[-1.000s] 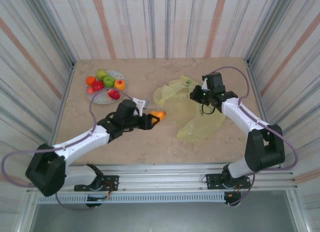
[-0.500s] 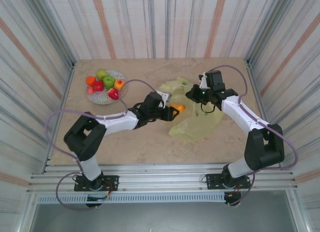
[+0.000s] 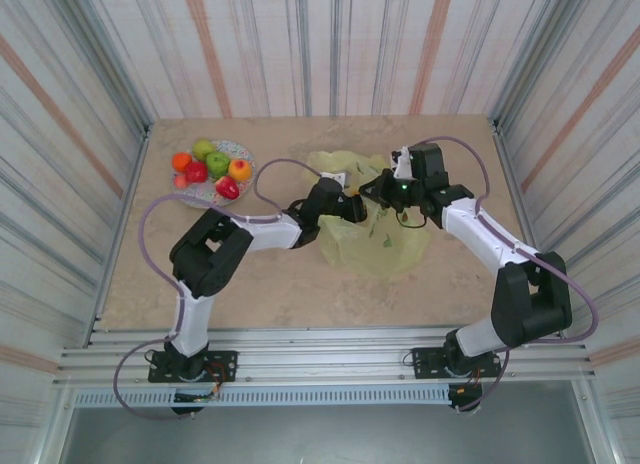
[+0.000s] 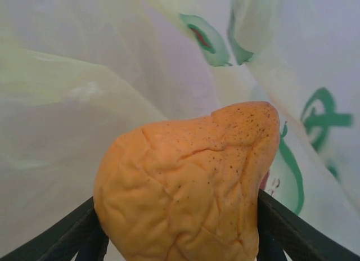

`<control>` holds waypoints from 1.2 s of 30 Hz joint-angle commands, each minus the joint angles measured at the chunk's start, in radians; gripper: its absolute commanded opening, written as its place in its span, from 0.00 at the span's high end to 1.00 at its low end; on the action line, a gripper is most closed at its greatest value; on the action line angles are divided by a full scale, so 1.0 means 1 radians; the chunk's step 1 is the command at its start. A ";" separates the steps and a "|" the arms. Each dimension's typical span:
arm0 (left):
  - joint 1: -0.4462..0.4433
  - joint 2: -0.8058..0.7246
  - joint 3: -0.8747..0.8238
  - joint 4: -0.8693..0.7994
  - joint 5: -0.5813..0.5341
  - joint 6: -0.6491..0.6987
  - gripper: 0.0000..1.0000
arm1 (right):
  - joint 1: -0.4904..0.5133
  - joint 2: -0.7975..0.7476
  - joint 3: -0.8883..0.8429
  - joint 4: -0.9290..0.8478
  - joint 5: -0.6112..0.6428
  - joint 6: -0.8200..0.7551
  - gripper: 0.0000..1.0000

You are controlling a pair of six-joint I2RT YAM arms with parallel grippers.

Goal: Place the fruits into the plastic bag

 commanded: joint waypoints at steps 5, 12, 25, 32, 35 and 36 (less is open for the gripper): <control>-0.020 0.034 0.048 0.056 -0.012 -0.043 0.20 | -0.012 0.005 -0.003 0.053 -0.048 0.040 1.00; -0.002 -0.036 -0.011 0.013 -0.019 0.032 0.08 | -0.044 -0.004 0.016 -0.045 -0.063 -0.068 1.00; 0.079 -0.339 -0.288 -0.022 0.332 0.161 0.12 | -0.101 -0.013 0.011 -0.172 0.081 -0.191 1.00; 0.123 -0.522 -0.339 -0.268 0.340 0.331 0.12 | -0.101 0.000 -0.001 -0.171 0.092 -0.243 1.00; 0.155 -0.606 -0.348 -0.376 0.334 0.399 0.12 | -0.103 -0.003 0.000 -0.193 0.113 -0.269 1.00; 0.170 -0.637 -0.353 -0.404 0.335 0.414 0.12 | -0.103 -0.003 0.000 -0.198 0.118 -0.276 1.00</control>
